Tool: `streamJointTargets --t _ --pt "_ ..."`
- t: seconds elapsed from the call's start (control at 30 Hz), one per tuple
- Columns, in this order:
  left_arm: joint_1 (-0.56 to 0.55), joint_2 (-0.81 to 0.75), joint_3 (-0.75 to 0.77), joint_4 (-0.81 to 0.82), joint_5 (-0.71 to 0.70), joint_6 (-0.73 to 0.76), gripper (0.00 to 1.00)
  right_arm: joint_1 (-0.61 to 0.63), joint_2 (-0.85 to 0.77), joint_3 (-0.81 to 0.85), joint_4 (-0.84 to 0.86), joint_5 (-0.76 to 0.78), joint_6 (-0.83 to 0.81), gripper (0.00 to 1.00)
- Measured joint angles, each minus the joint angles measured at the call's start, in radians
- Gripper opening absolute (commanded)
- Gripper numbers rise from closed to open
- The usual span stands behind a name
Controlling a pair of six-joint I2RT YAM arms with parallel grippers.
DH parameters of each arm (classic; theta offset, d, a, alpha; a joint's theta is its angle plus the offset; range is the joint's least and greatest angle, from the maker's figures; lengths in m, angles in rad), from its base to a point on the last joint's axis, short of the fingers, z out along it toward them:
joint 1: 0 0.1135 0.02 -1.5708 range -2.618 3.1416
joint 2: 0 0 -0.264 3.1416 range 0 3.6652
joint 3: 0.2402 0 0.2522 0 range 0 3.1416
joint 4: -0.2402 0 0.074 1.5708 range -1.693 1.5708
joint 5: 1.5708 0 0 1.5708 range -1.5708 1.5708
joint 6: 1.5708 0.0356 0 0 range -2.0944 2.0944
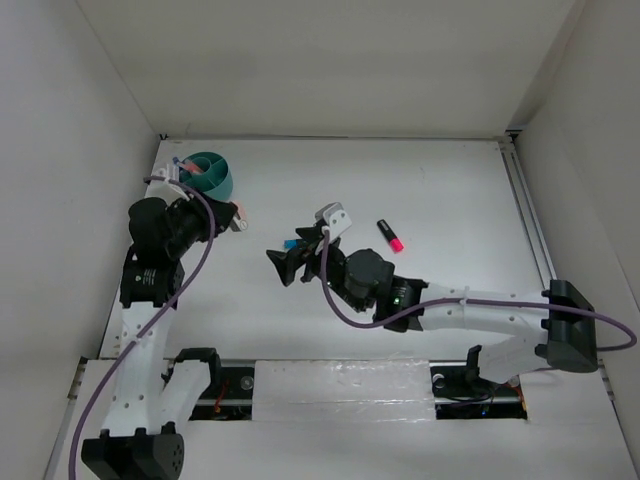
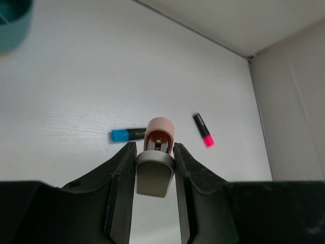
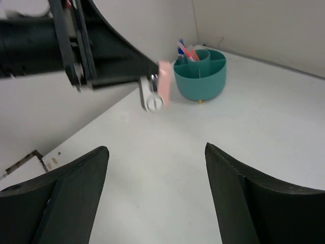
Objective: Sort the stationery into containers
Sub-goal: Place the stapler in the storage box.
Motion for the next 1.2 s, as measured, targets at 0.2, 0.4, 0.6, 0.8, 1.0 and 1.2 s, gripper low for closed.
streamJointTargets --t 0.2,0.4,0.6,0.8,1.0,1.2 --pt "0.0 0.119 0.121 -0.031 -0.313 -0.037 0.0 0.001 -0.101 -0.101 -0.059 0.047 0.065 0.84" --pt "0.0 0.375 0.25 -0.074 -0.587 -0.141 0.0 0.022 -0.206 -0.185 -0.13 0.104 0.151 0.84" --pt "0.0 0.618 0.465 -0.196 -0.854 -0.276 0.0 0.052 -0.298 -0.237 -0.19 0.136 0.215 0.84" --pt "0.001 0.781 0.672 -0.225 -1.023 -0.349 0.0 0.091 -0.369 -0.287 -0.227 0.146 0.266 0.84" --pt "0.001 0.918 0.79 -0.283 -1.127 -0.428 0.0 0.113 -0.387 -0.302 -0.26 0.146 0.289 0.85" --pt "0.0 1.0 0.802 -0.336 -1.162 -0.474 0.0 0.137 -0.389 -0.303 -0.265 0.146 0.302 0.85"
